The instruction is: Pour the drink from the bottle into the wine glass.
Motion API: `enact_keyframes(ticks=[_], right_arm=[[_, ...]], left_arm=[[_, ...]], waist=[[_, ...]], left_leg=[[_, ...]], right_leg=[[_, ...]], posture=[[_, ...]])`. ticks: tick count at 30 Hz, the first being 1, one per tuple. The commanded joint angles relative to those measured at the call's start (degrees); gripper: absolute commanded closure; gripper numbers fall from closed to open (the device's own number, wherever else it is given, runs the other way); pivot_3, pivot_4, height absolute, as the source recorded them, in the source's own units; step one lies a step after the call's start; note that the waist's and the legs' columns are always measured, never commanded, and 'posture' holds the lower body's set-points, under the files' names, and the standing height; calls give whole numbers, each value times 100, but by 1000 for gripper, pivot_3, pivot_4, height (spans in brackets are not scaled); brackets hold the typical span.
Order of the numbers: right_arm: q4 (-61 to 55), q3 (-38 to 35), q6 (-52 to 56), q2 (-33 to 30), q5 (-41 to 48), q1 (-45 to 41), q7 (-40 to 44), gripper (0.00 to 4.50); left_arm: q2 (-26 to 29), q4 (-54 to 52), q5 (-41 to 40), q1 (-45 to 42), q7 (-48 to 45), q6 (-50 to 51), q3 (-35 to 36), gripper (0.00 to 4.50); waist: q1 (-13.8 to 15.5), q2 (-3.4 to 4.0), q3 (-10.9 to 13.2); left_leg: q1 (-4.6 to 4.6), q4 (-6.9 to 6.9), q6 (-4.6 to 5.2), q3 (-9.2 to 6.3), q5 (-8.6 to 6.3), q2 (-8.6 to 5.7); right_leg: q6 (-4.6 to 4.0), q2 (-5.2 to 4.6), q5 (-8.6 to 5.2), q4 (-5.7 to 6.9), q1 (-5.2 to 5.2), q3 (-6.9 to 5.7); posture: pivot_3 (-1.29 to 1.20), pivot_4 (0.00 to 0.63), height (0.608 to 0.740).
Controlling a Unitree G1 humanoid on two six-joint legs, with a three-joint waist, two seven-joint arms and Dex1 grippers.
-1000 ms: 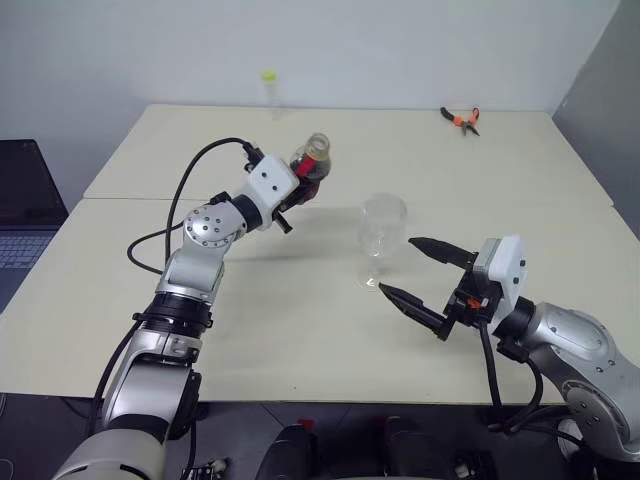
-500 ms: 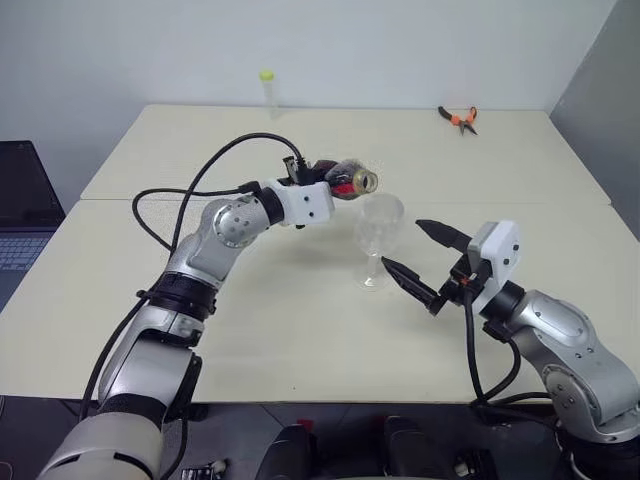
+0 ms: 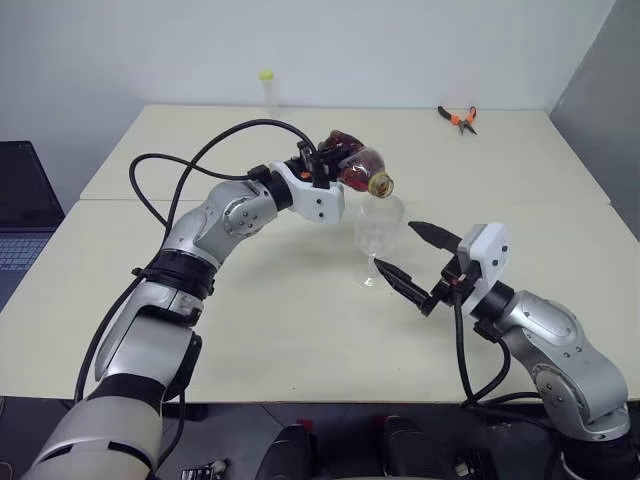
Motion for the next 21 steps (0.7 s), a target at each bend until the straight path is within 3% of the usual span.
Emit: enact_keyframes(ticks=[1, 21], right_arm=[[-140, 8, -108, 30, -29, -58, -16, 0], [-186, 27, -46, 53, 35, -68, -28, 0]], left_arm=[[85, 57, 198, -367, 481, -118, 56, 3762], [201, 635, 732, -715, 1173, -342, -150, 3762]], waist=[[1, 0, 0], [-2, 0, 0]], left_leg=[[0, 0, 0, 0, 0, -1], [0, 1, 0, 2, 0, -2]], right_leg=[[0, 0, 0, 0, 0, 0], [2, 0, -1, 2, -1, 0]], posture=[[0, 150, 740], [0, 150, 740]])
